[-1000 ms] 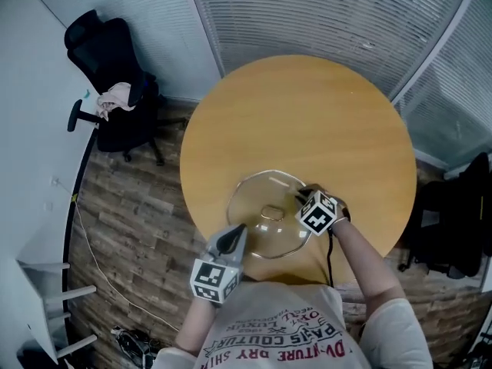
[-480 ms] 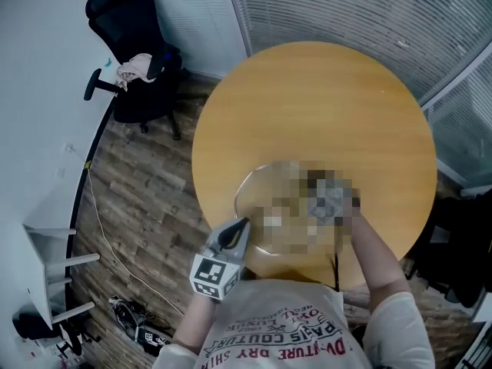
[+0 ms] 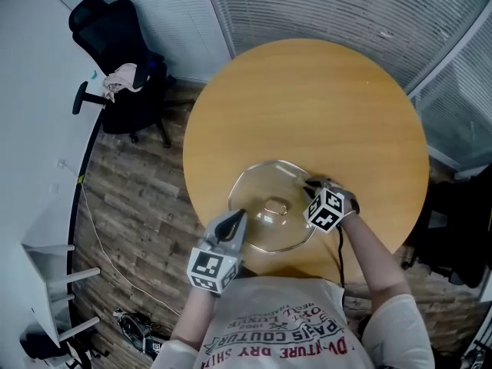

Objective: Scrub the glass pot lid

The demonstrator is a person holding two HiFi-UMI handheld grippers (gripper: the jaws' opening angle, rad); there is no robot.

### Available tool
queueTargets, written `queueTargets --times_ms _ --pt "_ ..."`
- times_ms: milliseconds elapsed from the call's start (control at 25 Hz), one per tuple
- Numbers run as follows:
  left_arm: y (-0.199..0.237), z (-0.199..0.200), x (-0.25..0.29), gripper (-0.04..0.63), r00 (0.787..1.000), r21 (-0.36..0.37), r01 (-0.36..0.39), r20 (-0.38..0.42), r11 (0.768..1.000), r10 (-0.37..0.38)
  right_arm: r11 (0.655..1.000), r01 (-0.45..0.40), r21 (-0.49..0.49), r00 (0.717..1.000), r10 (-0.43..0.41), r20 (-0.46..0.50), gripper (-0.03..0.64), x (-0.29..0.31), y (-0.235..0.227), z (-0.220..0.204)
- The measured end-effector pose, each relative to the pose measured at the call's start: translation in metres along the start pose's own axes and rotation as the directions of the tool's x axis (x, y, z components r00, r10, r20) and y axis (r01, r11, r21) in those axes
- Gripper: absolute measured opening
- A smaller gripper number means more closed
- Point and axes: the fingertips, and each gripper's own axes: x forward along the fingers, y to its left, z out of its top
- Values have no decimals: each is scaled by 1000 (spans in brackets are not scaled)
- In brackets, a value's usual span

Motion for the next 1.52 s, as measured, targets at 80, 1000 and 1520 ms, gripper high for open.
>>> queueTargets --times_ms 80,1000,1520 --pt "0 -2 -3 8 1000 2 13 -7 1000 -13 1000 2 6 1000 -2 -5 60 -4 6 -3" --pt "12 -26 -38 8 977 25 209 -53 978 -207 922 165 350 984 -131 -119 60 -46 104 -31" --pt "45 -43 -77 8 954 49 292 -83 955 -287 803 248 542 968 -177 -181 60 -47 171 -3"
